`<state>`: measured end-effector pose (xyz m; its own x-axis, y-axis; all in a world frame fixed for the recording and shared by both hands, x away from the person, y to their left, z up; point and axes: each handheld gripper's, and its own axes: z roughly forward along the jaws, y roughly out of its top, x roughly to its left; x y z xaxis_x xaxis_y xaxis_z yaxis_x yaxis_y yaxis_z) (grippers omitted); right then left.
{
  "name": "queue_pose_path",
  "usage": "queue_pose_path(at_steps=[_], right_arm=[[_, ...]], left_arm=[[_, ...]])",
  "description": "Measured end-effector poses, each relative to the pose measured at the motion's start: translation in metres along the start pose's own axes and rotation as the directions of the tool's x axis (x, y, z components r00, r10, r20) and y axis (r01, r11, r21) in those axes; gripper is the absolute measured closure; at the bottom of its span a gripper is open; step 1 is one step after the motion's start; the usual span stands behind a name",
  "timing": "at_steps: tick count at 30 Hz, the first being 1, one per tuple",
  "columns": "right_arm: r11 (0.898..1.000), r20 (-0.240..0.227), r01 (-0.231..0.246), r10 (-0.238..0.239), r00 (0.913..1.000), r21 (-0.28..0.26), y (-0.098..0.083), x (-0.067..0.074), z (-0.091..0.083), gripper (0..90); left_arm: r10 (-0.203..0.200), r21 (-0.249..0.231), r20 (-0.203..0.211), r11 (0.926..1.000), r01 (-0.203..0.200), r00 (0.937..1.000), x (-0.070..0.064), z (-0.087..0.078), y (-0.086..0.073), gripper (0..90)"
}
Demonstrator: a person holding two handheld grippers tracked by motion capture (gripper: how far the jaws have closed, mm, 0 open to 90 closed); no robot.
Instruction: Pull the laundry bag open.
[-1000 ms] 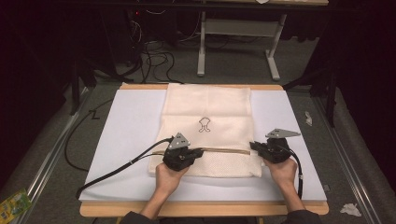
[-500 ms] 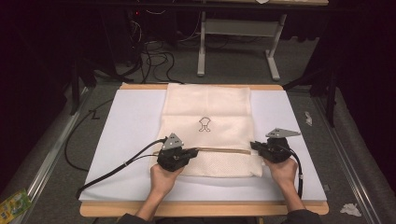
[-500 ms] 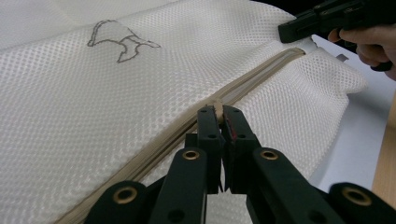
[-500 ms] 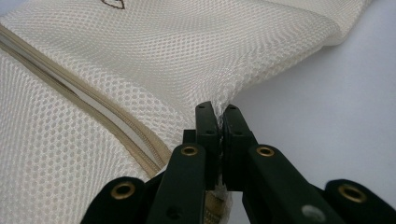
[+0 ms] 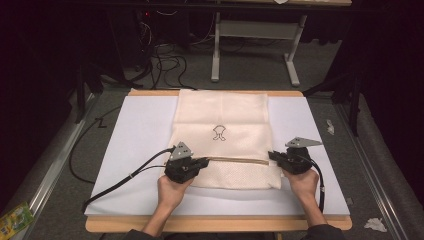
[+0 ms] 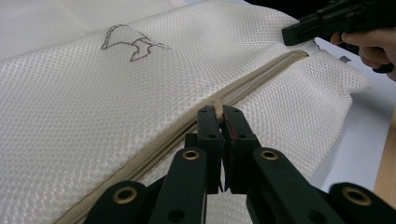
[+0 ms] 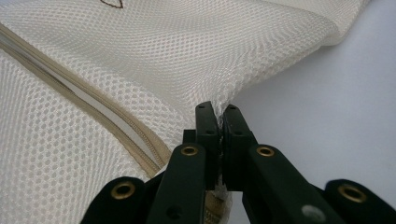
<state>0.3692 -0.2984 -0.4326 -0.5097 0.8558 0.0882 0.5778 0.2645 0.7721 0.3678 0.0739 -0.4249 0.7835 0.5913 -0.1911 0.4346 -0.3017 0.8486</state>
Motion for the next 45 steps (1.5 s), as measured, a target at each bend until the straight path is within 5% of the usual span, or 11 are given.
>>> queue_pose_path(at_steps=[45], right_arm=[[1.0, 0.013, -0.001, 0.001, 0.9999, 0.012, 0.0, -0.004, -0.001, 88.7]], left_arm=[[-0.05, -0.041, -0.046, 0.998, 0.048, 0.9977, 0.021, -0.034, -0.008, 87.2]])
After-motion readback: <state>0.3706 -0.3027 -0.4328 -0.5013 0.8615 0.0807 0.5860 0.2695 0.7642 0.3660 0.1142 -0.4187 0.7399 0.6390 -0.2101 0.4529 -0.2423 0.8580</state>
